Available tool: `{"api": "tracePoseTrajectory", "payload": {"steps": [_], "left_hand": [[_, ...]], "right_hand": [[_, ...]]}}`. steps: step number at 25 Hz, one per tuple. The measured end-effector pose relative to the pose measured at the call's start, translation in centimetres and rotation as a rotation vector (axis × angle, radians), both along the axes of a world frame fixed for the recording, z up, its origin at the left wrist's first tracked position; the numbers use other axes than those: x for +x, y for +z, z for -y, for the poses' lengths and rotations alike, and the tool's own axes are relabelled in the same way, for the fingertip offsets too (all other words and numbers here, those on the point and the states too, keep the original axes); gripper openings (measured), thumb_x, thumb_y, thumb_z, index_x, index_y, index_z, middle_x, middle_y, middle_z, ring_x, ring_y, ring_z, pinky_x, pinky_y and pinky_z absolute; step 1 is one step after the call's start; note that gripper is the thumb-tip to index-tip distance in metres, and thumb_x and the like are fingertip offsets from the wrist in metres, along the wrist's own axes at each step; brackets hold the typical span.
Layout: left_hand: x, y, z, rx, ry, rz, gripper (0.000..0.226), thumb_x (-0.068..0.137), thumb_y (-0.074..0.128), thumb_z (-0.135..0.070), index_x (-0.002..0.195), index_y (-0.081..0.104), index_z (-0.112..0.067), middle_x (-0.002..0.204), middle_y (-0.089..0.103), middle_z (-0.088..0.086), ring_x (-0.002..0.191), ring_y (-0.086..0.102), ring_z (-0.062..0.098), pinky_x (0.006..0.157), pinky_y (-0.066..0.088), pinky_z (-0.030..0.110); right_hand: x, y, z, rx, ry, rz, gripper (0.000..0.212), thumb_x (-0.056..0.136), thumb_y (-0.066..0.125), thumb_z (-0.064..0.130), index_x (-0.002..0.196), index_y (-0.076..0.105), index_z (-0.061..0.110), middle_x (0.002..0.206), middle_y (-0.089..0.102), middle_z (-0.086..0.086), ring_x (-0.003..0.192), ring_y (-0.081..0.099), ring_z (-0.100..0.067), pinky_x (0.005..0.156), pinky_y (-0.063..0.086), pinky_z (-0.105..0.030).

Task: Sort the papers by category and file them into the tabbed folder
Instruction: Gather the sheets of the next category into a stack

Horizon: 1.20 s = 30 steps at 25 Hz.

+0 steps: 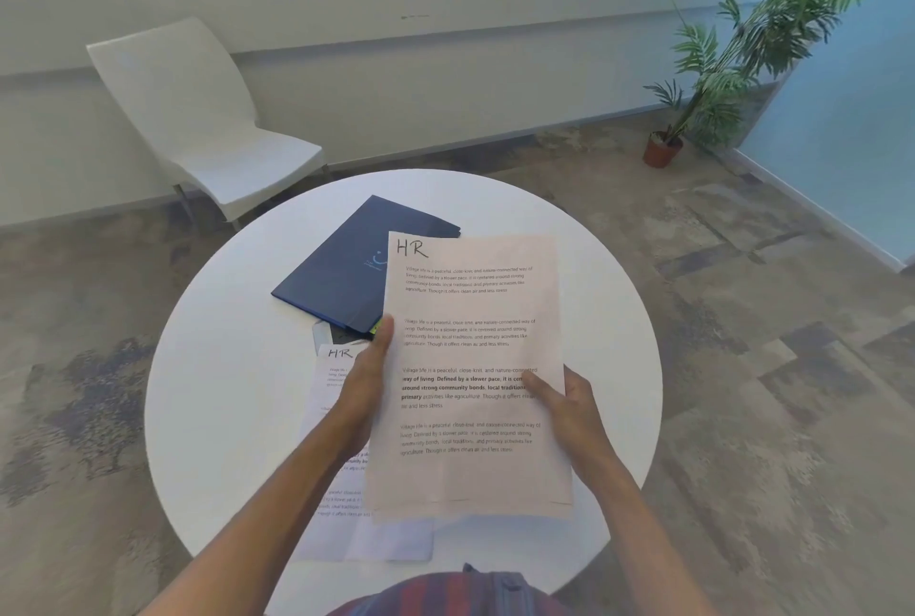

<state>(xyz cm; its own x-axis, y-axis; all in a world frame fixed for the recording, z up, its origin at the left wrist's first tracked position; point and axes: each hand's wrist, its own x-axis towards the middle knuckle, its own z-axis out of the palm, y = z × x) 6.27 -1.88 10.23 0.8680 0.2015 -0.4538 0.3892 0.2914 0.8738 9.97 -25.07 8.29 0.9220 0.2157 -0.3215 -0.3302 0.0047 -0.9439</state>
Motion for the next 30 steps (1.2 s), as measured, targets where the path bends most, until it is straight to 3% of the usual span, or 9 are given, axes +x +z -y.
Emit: {"api": "tracePoseTrajectory", "payload": {"steps": [3, 5, 7, 9, 12, 15, 18, 25, 30], "left_hand": [[-0.4, -0.8, -0.1, 0.055, -0.022, 0.059, 0.021, 0.096, 0.058, -0.014, 0.116, 0.064, -0.014, 0.112, 0.073, 0.013, 0.094, 0.073, 0.029, 0.081, 0.059, 0.043], [-0.5, -1.3, -0.4, 0.054, -0.012, 0.066, 0.024, 0.094, 0.059, -0.005, 0.116, 0.064, -0.011, 0.111, 0.073, 0.013, 0.094, 0.073, 0.03, 0.08, 0.059, 0.043], [-0.4, -1.1, -0.6, 0.036, -0.022, 0.086, 0.024, 0.094, 0.058, -0.006, 0.118, 0.063, -0.011, 0.109, 0.074, 0.01, 0.095, 0.073, 0.03, 0.08, 0.059, 0.042], [-0.4, -0.9, -0.6, 0.054, -0.048, 0.103, 0.024, 0.095, 0.057, -0.007, 0.117, 0.064, -0.013, 0.107, 0.075, 0.006, 0.095, 0.073, 0.028, 0.079, 0.059, 0.04], [-0.1, -1.1, -0.5, 0.176, -0.082, 0.124, 0.021, 0.095, 0.06, -0.013, 0.114, 0.066, -0.017, 0.103, 0.076, 0.0, 0.093, 0.073, 0.025, 0.077, 0.059, 0.036], [0.2, -1.1, -0.1, 0.269, -0.09, 0.127, 0.026, 0.088, 0.067, -0.027, 0.113, 0.067, -0.02, 0.1, 0.076, -0.005, 0.09, 0.073, 0.023, 0.075, 0.058, 0.036], [0.2, -1.3, -0.1, 0.29, -0.071, 0.139, 0.018, 0.092, 0.065, -0.024, 0.11, 0.069, -0.025, 0.099, 0.076, -0.008, 0.084, 0.072, 0.017, 0.071, 0.055, 0.032], [-0.2, -1.3, -0.3, 0.312, -0.059, 0.145, 0.041, 0.071, 0.072, -0.037, 0.11, 0.07, -0.024, 0.099, 0.076, -0.004, 0.091, 0.07, 0.024, 0.083, 0.058, 0.048], [0.3, -0.4, -0.3, 0.306, 0.012, 0.188, 0.038, 0.07, 0.07, -0.036, 0.106, 0.071, -0.024, 0.098, 0.075, -0.001, 0.09, 0.068, 0.031, 0.083, 0.057, 0.052]], "right_hand": [[-0.4, 0.2, -0.5, -0.053, -0.015, 0.087, 0.021, 0.097, 0.059, 0.01, 0.115, 0.066, 0.018, 0.103, 0.077, 0.001, 0.099, 0.073, -0.017, 0.082, 0.06, -0.031], [-0.4, 0.4, -0.6, -0.022, -0.043, 0.145, 0.045, 0.094, 0.063, 0.005, 0.129, 0.05, 0.032, 0.103, 0.075, 0.009, 0.095, 0.072, -0.002, 0.075, 0.057, -0.019], [0.2, 0.3, -0.2, 0.074, -0.08, 0.113, 0.074, 0.09, 0.07, 0.007, 0.14, 0.032, 0.045, 0.104, 0.076, 0.005, 0.093, 0.074, -0.008, 0.074, 0.059, -0.025], [1.0, 0.8, 0.1, 0.111, -0.07, 0.086, 0.062, 0.088, 0.071, 0.008, 0.14, 0.044, 0.029, 0.108, 0.077, -0.004, 0.096, 0.074, -0.024, 0.077, 0.061, -0.033], [1.7, 0.9, -0.5, 0.087, -0.066, 0.073, 0.026, 0.089, 0.069, 0.006, 0.115, 0.07, 0.003, 0.106, 0.077, -0.01, 0.1, 0.072, -0.033, 0.076, 0.061, -0.03], [1.4, 0.7, -1.3, 0.064, -0.09, 0.058, 0.015, 0.088, 0.07, 0.007, 0.102, 0.075, 0.005, 0.098, 0.078, -0.007, 0.092, 0.074, -0.029, 0.073, 0.06, -0.029], [1.0, 0.2, -1.8, 0.025, -0.118, 0.073, 0.009, 0.087, 0.072, 0.006, 0.093, 0.076, 0.011, 0.09, 0.079, -0.001, 0.081, 0.074, -0.019, 0.069, 0.06, -0.026], [0.3, 1.1, -1.8, -0.038, -0.11, 0.163, 0.01, 0.084, 0.076, 0.009, 0.089, 0.076, 0.017, 0.081, 0.078, 0.004, 0.07, 0.07, -0.011, 0.061, 0.057, -0.024], [0.4, 2.4, -1.9, -0.011, -0.133, 0.248, 0.012, 0.084, 0.076, 0.006, 0.093, 0.077, 0.014, 0.079, 0.078, 0.004, 0.067, 0.07, -0.01, 0.058, 0.055, -0.022]]}}
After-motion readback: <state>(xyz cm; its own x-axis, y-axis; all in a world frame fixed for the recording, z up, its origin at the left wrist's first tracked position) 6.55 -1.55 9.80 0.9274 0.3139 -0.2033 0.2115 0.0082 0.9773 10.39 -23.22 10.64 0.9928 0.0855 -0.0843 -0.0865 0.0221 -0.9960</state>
